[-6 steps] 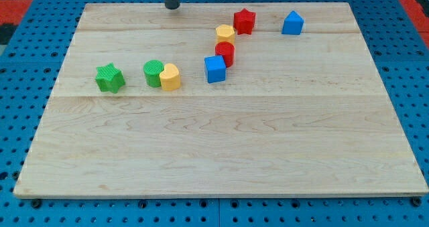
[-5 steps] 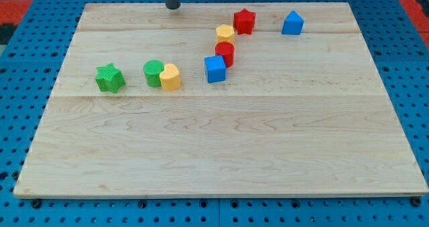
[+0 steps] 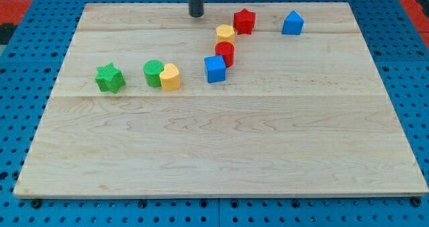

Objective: Place your arm at the top of the green circle

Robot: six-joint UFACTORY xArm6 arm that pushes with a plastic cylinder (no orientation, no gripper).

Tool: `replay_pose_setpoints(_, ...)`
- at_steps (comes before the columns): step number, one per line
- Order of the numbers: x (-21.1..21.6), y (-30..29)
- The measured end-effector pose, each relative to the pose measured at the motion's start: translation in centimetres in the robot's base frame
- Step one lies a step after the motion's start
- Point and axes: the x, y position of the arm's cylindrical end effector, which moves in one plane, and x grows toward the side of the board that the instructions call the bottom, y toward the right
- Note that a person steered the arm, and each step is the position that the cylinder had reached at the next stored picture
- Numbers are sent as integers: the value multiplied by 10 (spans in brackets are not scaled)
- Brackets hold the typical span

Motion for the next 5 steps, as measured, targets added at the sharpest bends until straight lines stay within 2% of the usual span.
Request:
replay_pose_setpoints(2, 9, -46)
replay_pose_setpoints(3, 55, -58)
replay_pose_setpoints(4, 108, -27)
replay_pose_setpoints(5, 153, -39)
